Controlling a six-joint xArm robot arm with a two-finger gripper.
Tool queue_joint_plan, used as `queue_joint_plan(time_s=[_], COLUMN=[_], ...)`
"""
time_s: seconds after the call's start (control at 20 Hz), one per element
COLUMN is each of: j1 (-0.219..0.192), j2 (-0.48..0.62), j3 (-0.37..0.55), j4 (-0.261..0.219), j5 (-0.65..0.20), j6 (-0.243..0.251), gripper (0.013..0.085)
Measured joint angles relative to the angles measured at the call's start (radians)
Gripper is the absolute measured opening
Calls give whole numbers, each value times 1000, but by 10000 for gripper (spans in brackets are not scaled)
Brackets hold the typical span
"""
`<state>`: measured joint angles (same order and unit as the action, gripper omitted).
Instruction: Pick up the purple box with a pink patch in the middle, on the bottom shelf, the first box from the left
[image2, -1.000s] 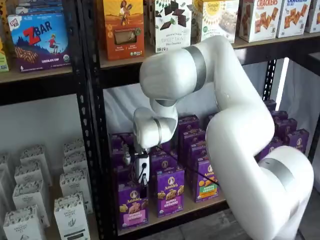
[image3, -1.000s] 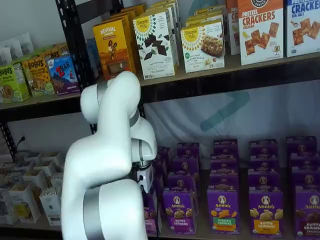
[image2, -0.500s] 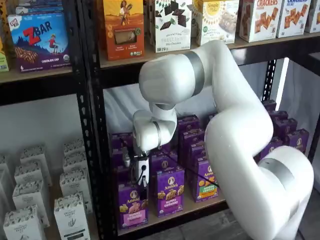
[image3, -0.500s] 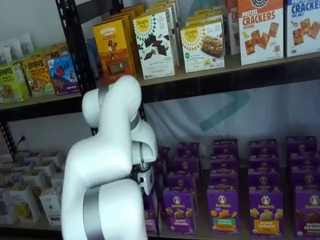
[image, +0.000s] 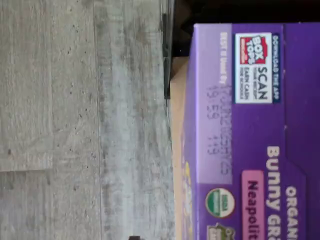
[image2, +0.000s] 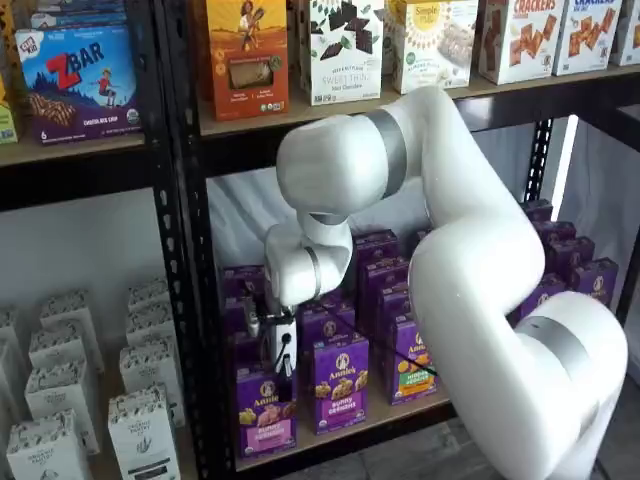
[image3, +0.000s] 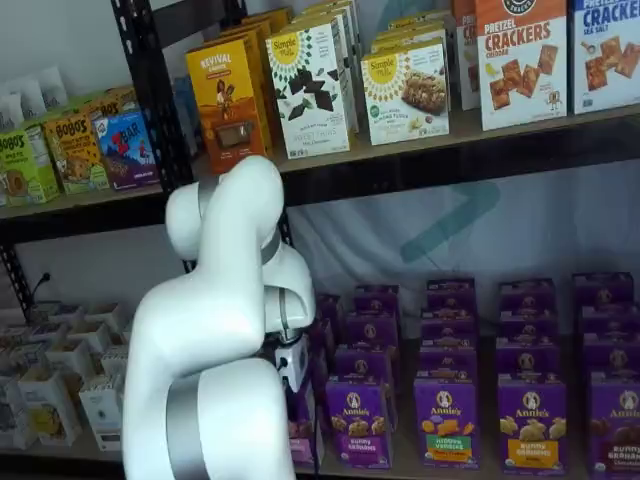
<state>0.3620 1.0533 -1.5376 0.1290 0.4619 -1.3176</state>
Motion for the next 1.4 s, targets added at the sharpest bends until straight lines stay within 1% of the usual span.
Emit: queue_joint_plan(time_s=[0.5, 0.6, 0.65, 0.7, 0.8, 0.85, 0.9, 0.95, 1.0, 1.05, 1.4], j1=[6, 7, 7, 8, 8, 8, 8, 9, 9, 10, 13], j2=[13, 15, 16, 17, 18, 18, 19, 20, 20, 21, 24], j3=[-11, -16, -17, -19, -21, -21, -21, -21, -22, -22, -25], j4=[4, 4, 4, 4, 1, -1, -4, -6, -6, -6, -3], j5=[-18, -14, -12, -11, -9, -9, -10, -11, -11, -11, -13], j6=[3, 4, 4, 4, 7, 9, 12, 14, 15, 15, 15], gripper=[850, 770, 770, 730, 730, 690, 690, 650, 650, 610, 610])
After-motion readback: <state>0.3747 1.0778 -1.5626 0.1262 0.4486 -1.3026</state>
